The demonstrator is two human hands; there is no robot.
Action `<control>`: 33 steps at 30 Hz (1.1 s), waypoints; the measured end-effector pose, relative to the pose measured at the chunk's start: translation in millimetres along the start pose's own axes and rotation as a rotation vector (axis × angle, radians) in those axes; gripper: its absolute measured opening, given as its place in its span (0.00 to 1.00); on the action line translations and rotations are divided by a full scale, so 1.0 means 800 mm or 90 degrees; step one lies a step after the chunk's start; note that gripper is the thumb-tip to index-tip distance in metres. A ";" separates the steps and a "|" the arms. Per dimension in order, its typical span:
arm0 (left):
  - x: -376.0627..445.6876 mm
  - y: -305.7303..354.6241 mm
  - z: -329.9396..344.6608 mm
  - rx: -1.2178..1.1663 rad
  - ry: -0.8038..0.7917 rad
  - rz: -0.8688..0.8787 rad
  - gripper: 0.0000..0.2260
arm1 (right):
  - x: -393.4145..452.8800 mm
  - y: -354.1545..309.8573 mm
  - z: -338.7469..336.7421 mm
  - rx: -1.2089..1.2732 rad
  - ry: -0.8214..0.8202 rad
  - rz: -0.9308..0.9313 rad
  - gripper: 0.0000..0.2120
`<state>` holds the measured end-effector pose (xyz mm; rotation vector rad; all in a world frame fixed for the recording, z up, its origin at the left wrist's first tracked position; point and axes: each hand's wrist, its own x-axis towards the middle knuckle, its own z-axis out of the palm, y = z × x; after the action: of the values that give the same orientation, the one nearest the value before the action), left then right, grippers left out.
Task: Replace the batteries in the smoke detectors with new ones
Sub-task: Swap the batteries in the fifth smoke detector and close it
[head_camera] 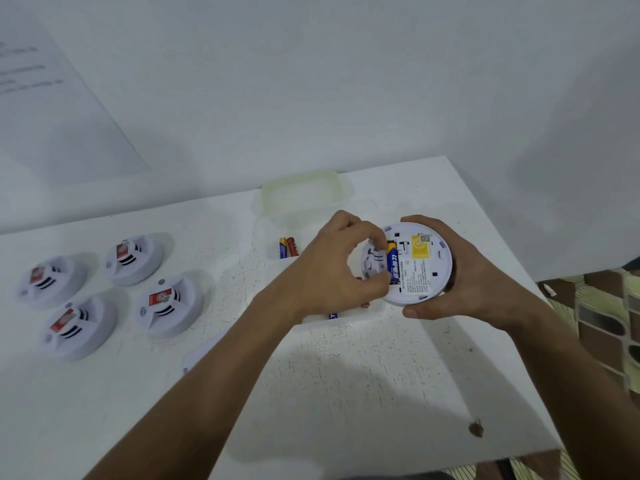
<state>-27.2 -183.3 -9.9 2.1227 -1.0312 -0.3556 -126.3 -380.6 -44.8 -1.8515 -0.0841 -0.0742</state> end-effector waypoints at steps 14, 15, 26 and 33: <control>-0.002 0.009 0.006 -0.063 -0.002 -0.048 0.23 | 0.013 0.004 0.013 -0.077 0.037 -0.058 0.41; -0.001 0.008 0.007 -0.068 -0.003 -0.053 0.23 | 0.015 0.005 0.013 -0.081 0.034 -0.057 0.40; 0.009 -0.005 0.006 -0.065 0.053 -0.034 0.19 | 0.023 0.005 0.011 -0.054 0.030 -0.046 0.42; 0.009 -0.009 0.005 -0.146 0.151 -0.020 0.08 | 0.024 0.006 0.008 -0.037 0.027 -0.038 0.42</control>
<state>-20.4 -188.2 -17.1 1.9220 -0.7817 -0.2191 -106.8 -375.3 -49.7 -1.9050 -0.1080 -0.1583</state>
